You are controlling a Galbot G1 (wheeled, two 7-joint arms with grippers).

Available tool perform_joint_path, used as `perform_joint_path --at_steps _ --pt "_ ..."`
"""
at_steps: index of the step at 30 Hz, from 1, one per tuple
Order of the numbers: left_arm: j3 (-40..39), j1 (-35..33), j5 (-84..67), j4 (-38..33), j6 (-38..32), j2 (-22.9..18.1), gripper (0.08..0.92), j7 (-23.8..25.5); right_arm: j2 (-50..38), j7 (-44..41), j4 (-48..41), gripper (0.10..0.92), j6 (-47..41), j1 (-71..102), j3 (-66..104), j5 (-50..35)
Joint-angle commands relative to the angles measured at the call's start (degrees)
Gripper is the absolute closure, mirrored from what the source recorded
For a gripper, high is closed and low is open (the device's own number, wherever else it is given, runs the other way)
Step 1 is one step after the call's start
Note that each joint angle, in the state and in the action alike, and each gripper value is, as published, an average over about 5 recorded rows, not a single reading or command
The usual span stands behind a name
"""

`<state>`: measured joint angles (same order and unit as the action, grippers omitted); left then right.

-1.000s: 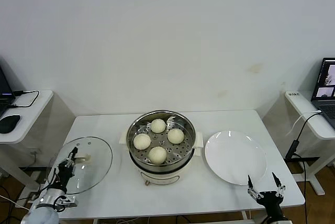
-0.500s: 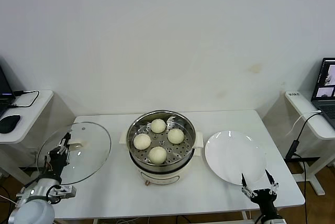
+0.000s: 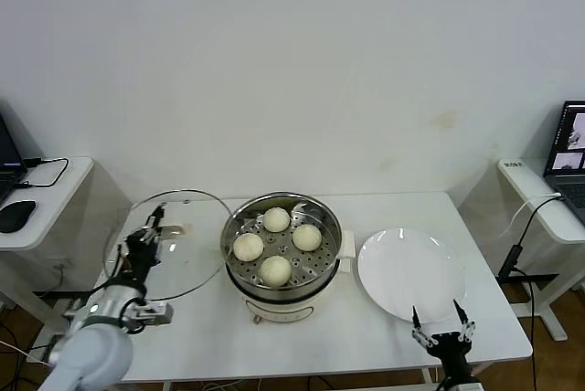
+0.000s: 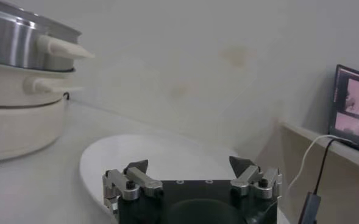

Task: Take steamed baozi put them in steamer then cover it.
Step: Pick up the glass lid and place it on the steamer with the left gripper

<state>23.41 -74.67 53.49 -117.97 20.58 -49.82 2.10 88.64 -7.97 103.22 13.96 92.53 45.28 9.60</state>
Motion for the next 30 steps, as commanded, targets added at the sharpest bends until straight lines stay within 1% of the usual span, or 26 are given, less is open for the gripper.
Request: perform_joint_path --at_steps 1,7,13,18,30 --pt "-17.98 17.17 3.6 1.25 10.48 -3.0 0.858 7.0 1.6 2.13 -1.21 0.203 -0.88 -1.3 -2.69 4.32" --pt "-21.17 19.78 9.9 2.0 13.38 -6.64 0.858 12.33 1.77 3.13 -2.72 0.203 -1.31 -2.36 -3.71 6.0" --pt "-24.86 22.79 16.84 4.01 14.01 -12.16 0.858 15.42 1.76 3.51 -3.73 0.203 -1.25 -3.0 -3.64 6.61" --pt "-26.9 23.97 20.51 5.4 14.05 -16.58 0.858 17.15 1.79 3.63 -3.81 0.203 -1.38 -3.16 -3.95 7.14" --pt "-28.41 23.41 24.69 8.18 14.07 -24.04 0.858 18.59 1.84 3.97 -4.94 0.203 -0.8 -3.22 -4.57 8.46"
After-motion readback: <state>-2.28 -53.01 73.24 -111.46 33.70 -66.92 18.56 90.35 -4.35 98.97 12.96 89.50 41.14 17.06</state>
